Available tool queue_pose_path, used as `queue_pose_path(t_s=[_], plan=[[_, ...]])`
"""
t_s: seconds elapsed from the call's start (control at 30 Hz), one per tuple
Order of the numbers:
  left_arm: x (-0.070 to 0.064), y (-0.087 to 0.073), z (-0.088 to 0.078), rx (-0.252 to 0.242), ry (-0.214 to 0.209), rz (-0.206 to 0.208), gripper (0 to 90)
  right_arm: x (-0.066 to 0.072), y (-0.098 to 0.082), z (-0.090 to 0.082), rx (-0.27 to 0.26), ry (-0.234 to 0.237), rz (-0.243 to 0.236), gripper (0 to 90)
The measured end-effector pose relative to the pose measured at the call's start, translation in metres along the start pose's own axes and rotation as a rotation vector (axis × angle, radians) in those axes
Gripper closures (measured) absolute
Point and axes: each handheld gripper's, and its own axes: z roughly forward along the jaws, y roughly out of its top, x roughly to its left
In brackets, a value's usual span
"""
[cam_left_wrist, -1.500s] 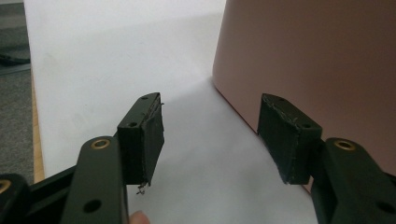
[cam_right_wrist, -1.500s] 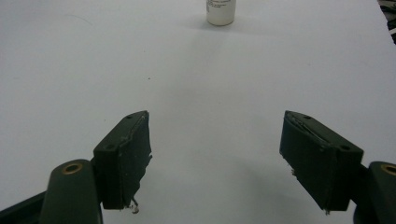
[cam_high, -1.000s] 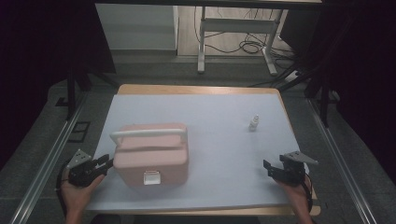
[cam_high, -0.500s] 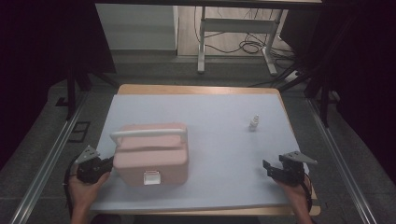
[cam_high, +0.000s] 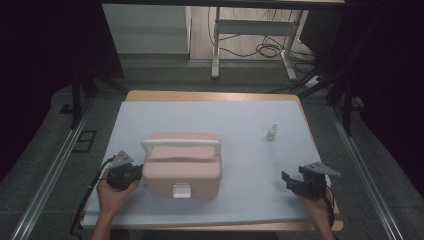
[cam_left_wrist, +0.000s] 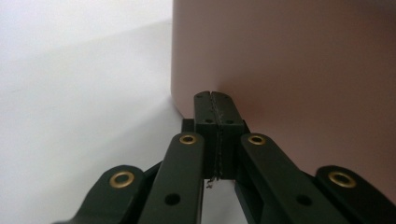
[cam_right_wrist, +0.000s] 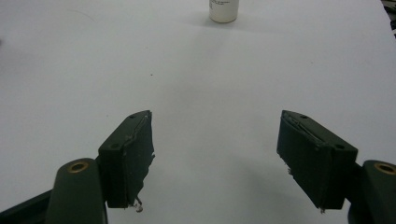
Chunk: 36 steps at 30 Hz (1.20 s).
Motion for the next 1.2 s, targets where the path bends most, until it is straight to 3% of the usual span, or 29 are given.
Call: queue_pose_path(t_s=[0.13, 0.4, 0.63, 0.7, 0.73, 0.83, 1.0, 1.03, 1.07, 1.2], plan=[[-0.019, 0.004, 0.011, 0.025, -0.031, 0.039, 89.9, -0.002, 0.0, -0.002, -0.001, -0.003, 0.003, 27.1], [-0.033, 0.007, 0.021, 0.042, -0.068, 0.066, 89.0, -0.003, 0.0, -0.003, -0.006, -0.006, 0.006, 27.1], [-0.022, 0.006, 0.014, 0.005, -0.001, 0.047, 65.6, -0.004, 0.001, -0.004, -0.01, -0.008, -0.001, 27.3], [-0.015, 0.005, 0.011, 0.023, 0.062, 0.063, 61.3, -0.003, 0.002, -0.004, 0.002, -0.008, -0.016, 28.4], [-0.014, 0.005, 0.01, 0.025, 0.068, 0.069, 59.4, -0.002, 0.002, -0.004, 0.007, -0.001, -0.023, 28.8], [-0.014, 0.005, 0.008, 0.02, 0.065, 0.074, 56.1, -0.001, 0.004, -0.003, 0.023, 0.018, -0.02, 28.8], [-0.011, 0.003, 0.007, 0.069, 0.068, 0.095, 52.9, 0.002, 0.017, 0.001, 0.076, 0.07, -0.049, 27.3], [-0.009, 0.001, 0.006, 0.059, 0.053, 0.078, 53.1, 0.002, 0.02, 0.002, 0.08, 0.072, -0.05, 27.1], [-0.002, -0.003, 0.003, 0.049, 0.017, 0.029, 53.2, 0.001, 0.025, 0.002, 0.087, 0.077, -0.043, 26.8], [0.006, -0.009, -0.005, 0.036, 0.03, 0.0, 53.7, 0.0, 0.042, 0.005, 0.121, 0.078, -0.056, 27.5]])
